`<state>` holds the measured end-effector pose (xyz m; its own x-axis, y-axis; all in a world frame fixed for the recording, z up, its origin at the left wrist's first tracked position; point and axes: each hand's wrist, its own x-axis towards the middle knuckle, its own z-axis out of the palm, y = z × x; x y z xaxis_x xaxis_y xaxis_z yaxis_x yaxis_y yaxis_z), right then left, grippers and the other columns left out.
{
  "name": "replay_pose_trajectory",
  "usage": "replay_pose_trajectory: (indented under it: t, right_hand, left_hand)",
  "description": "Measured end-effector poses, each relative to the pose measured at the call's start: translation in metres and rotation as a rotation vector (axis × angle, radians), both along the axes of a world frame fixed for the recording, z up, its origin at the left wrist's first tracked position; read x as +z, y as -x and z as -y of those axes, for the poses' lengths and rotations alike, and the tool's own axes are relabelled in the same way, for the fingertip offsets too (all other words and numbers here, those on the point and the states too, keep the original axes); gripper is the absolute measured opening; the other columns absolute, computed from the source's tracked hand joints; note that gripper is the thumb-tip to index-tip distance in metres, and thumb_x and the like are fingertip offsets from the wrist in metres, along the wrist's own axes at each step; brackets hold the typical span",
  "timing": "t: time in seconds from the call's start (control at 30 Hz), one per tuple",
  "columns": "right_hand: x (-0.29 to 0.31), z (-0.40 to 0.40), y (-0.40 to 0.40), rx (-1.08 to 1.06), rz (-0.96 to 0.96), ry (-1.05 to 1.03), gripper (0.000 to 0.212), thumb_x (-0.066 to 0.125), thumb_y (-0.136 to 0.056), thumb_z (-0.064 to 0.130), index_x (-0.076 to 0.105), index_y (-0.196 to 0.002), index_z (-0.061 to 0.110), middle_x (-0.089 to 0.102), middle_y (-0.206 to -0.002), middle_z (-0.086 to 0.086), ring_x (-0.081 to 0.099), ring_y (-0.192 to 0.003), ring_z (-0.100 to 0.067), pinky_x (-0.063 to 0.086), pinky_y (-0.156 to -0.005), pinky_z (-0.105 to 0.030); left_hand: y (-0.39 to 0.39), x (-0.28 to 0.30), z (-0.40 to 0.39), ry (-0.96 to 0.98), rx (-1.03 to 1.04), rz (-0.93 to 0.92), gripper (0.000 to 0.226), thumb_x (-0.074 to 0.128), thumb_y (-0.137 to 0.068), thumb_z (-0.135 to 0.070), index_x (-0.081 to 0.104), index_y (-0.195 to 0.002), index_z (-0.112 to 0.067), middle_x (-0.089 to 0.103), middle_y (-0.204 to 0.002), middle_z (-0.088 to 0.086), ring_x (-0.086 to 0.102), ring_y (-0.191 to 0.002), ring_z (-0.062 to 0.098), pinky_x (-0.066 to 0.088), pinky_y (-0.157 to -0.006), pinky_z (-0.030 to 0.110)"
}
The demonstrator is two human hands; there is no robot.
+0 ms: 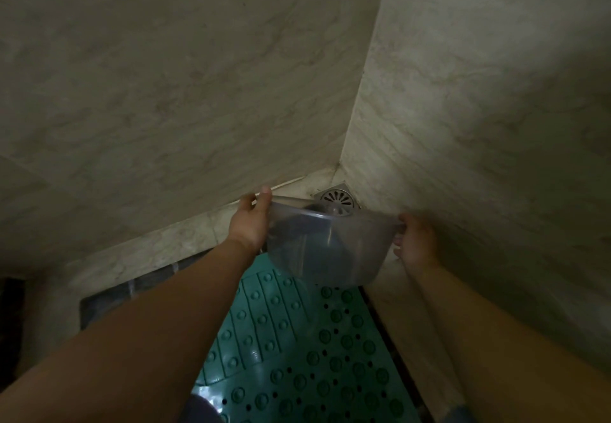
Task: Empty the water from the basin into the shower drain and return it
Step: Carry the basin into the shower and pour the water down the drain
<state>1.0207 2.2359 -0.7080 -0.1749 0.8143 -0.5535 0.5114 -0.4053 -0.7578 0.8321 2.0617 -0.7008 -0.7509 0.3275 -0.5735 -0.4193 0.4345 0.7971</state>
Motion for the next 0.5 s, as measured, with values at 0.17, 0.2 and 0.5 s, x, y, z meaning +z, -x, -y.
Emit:
replay_pose_trajectory:
  t: [0.17,0.2,0.5]
  right_hand:
    - [-0.003,0.0,-0.001,0.008,0.019,-0.01,0.044,0.037,-0.087,0.041,0.062,-0.11,0.013,0.06,-0.124,-0.024,0.058,-0.115,-0.042,0.045,-0.103,-0.057]
    - [-0.004,0.0,-0.001,0.011,0.022,-0.018,0.04,0.036,-0.089,0.04,0.061,-0.106,0.014,0.059,-0.124,-0.025,0.057,-0.114,-0.043,0.045,-0.102,-0.057]
    - [-0.017,-0.007,-0.001,0.048,0.031,-0.018,0.05,0.027,-0.094,0.042,0.059,-0.117,0.01,0.058,-0.131,-0.022,0.056,-0.119,-0.041,0.042,-0.106,-0.058]
  left_hand:
    - [-0.001,0.001,-0.003,0.008,-0.005,-0.019,0.076,0.043,-0.085,-0.067,0.042,-0.142,-0.016,0.054,-0.139,0.017,0.054,-0.125,0.038,0.044,-0.105,0.056]
    - [-0.002,0.001,-0.003,0.016,-0.007,-0.035,0.077,0.042,-0.085,-0.067,0.043,-0.142,-0.015,0.053,-0.14,0.017,0.052,-0.126,0.037,0.043,-0.106,0.055]
    - [-0.004,0.007,-0.004,0.053,-0.025,-0.005,0.09,0.035,-0.075,-0.079,0.056,-0.131,-0.011,0.057,-0.132,0.018,0.056,-0.118,0.039,0.046,-0.102,0.055]
